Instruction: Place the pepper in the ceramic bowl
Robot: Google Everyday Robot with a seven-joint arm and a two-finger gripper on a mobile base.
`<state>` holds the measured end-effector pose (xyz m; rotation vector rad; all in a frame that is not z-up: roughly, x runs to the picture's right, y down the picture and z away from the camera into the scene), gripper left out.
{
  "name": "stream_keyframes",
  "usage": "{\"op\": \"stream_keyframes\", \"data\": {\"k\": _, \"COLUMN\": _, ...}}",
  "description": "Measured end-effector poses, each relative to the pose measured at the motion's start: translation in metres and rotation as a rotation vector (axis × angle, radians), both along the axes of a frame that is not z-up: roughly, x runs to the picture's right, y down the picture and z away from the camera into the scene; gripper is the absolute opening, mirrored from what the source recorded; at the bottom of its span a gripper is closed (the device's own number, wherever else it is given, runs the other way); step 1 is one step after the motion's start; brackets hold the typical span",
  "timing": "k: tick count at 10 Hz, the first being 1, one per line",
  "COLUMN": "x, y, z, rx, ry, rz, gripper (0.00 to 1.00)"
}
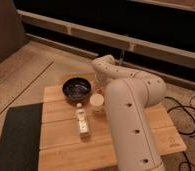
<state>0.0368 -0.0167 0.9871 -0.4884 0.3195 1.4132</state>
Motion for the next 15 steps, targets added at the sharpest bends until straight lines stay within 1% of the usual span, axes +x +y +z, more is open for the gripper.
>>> {"op": "stream_keyframes", "data": {"k": 1, "x": 0.005, "y": -0.027, "z": -0.013, "rx": 0.063, "ry": -0.002, "rz": 0.020, "gripper": 0.00}}
{"op": "stream_keyframes", "data": {"k": 2, "x": 0.008, "y": -0.048, "z": -0.026, "rx": 0.115, "ry": -0.007, "rz": 0.028, "gripper": 0.00}}
{"op": "stream_keyframes", "data": {"k": 4, "x": 0.000, "y": -0.074, "z": -0.044, "rx": 0.182, "ry": -0.040, "rz": 0.020, "gripper": 0.00}}
{"op": "stream_keyframes", "data": {"k": 5, "x": -0.012, "y": -0.081, "z": -0.051, "rx": 0.201, "ry": -0.066, "rz": -0.009, "gripper": 0.00}}
{"op": "stream_keyframes", "data": {"k": 6, "x": -0.027, "y": -0.079, "z": -0.053, "rx": 0.202, "ry": -0.093, "rz": -0.036, "gripper": 0.00}}
{"op": "stream_keyframes", "data": {"k": 8, "x": -0.070, "y": -0.071, "z": -0.054, "rx": 0.197, "ry": -0.162, "rz": -0.102, "gripper": 0.00}}
{"op": "stream_keyframes", "data": {"k": 10, "x": -0.113, "y": -0.056, "z": -0.052, "rx": 0.175, "ry": -0.218, "rz": -0.167, "gripper": 0.00}}
{"op": "stream_keyframes", "data": {"k": 11, "x": -0.131, "y": -0.043, "z": -0.048, "rx": 0.150, "ry": -0.240, "rz": -0.204, "gripper": 0.00}}
{"op": "stream_keyframes", "data": {"k": 13, "x": -0.154, "y": -0.023, "z": -0.038, "rx": 0.100, "ry": -0.266, "rz": -0.250, "gripper": 0.00}}
{"op": "stream_keyframes", "data": {"k": 14, "x": -0.161, "y": -0.012, "z": -0.031, "rx": 0.065, "ry": -0.271, "rz": -0.266, "gripper": 0.05}}
{"op": "stream_keyframes", "data": {"k": 15, "x": -0.165, "y": -0.002, "z": -0.025, "rx": 0.034, "ry": -0.270, "rz": -0.272, "gripper": 0.15}}
